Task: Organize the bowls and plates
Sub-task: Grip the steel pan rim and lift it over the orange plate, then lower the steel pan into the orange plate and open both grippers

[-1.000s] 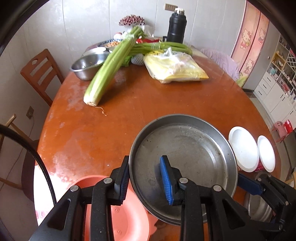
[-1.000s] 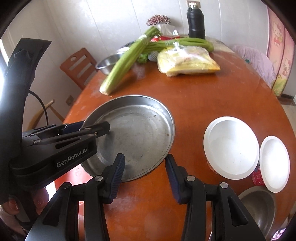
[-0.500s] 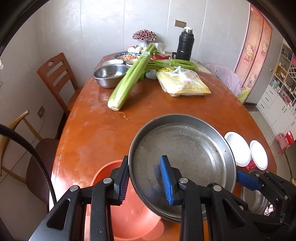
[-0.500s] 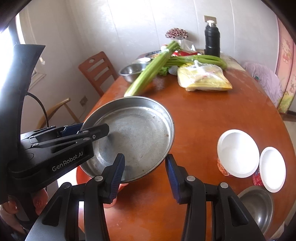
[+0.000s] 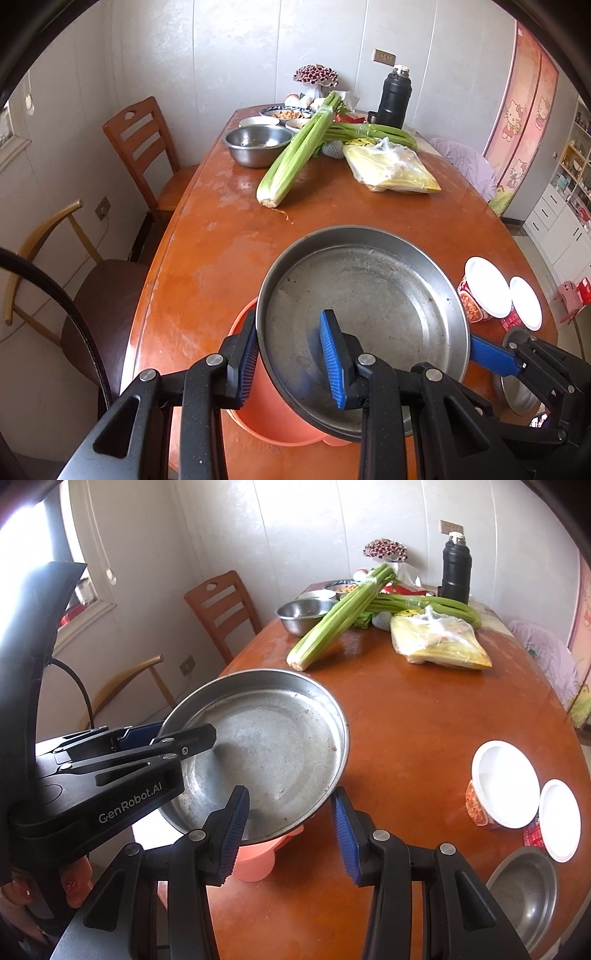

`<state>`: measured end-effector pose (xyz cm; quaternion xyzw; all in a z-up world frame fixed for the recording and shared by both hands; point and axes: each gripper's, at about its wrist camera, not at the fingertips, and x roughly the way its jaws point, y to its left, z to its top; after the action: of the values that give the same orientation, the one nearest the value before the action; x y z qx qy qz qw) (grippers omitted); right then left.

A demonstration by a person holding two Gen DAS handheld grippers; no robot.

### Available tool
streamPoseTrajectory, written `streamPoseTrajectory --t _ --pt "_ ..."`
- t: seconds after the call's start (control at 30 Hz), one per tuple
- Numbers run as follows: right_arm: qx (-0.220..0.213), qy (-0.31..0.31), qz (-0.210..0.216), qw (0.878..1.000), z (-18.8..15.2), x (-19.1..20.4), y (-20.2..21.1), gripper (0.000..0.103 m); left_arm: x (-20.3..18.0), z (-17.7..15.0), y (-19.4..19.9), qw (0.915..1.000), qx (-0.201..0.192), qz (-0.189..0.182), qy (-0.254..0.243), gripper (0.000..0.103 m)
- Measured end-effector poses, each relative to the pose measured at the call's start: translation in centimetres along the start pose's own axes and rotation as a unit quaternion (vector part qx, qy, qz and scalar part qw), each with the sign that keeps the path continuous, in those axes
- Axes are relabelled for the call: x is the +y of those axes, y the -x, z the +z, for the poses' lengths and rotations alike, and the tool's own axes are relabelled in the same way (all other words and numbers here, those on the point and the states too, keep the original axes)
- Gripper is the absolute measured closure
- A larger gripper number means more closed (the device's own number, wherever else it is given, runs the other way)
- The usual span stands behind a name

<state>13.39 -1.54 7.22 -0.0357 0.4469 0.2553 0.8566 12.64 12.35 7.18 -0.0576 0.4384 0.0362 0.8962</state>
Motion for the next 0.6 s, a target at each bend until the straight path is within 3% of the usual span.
streamPoseTrajectory --t 0.6 --pt "0.060 0.038 0.008 0.997 -1.3 0.5 -5.2 0.054 1.8 -3.7 -3.4 0.9988 0.036 0.013 0.030 0.071"
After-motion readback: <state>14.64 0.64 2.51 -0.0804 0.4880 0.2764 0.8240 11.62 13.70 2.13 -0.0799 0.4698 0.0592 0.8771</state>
